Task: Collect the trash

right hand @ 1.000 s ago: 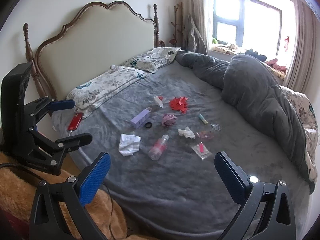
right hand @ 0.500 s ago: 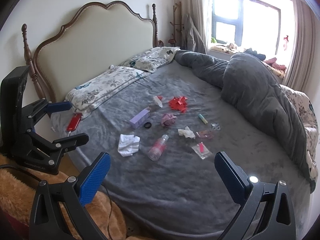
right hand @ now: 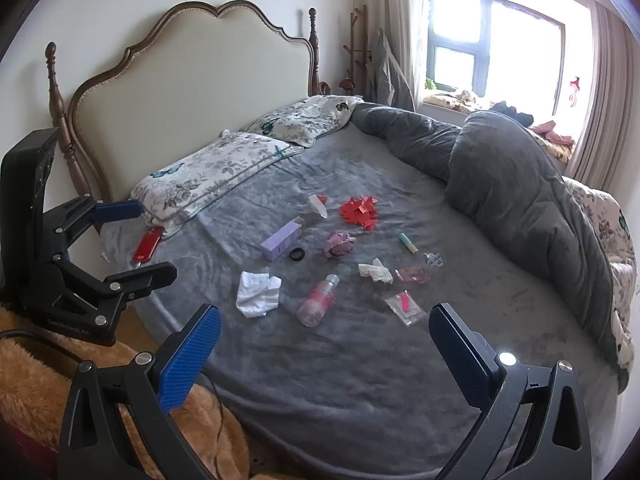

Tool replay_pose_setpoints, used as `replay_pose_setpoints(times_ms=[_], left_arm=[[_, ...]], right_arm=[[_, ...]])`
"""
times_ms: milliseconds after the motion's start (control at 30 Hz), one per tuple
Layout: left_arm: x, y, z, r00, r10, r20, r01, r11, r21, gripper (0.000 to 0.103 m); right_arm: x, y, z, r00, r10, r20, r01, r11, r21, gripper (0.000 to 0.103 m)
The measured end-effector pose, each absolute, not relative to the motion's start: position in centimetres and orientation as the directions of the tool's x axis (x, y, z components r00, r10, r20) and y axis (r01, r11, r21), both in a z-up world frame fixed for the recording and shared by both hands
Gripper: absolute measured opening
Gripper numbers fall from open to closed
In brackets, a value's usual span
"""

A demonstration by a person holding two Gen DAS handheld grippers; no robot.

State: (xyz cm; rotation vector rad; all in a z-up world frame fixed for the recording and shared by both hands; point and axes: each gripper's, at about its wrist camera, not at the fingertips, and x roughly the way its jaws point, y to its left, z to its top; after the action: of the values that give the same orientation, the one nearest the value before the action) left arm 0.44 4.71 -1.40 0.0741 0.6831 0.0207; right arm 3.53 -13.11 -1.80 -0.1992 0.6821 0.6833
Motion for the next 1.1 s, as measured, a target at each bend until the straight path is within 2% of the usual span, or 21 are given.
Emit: replay_pose_setpoints(times_ms=[333,600,800,1100], left_arm=[[1.3,6.5,-1.8,0.76,0.045,-0.648,-0.005,0.998,0.064,0.103],[4.7,11.4,-5.5,0.658,0.075,-0.749,-0.073,0.997,0.036,0.103],[9.1,13.8,-10.8,0.553,0.099,-0.828,-0.126,0.991,0.035,0.103],[16.7,15.4,-22.2,0.301,0.089,-0.949,-0.231,0.973,0.018,0.103]], right_arm=[[3.9,-12.2,-1.7,0.565,0.508,-0.65,-0.636,0.77,0.048,0.103],[6.1,-9.8,-3.7,0.506,0.488,-0.711,-0.604,0.789,0.112,0.103],[7.8,-8.0,-6.5,0.432,0.466,-0.772,-0.585,0.796,0.153,0.103],[14.9,-5.1,-11.2,0.307,0.442,-0.843,-0.555,0.802,0.219,0.103]])
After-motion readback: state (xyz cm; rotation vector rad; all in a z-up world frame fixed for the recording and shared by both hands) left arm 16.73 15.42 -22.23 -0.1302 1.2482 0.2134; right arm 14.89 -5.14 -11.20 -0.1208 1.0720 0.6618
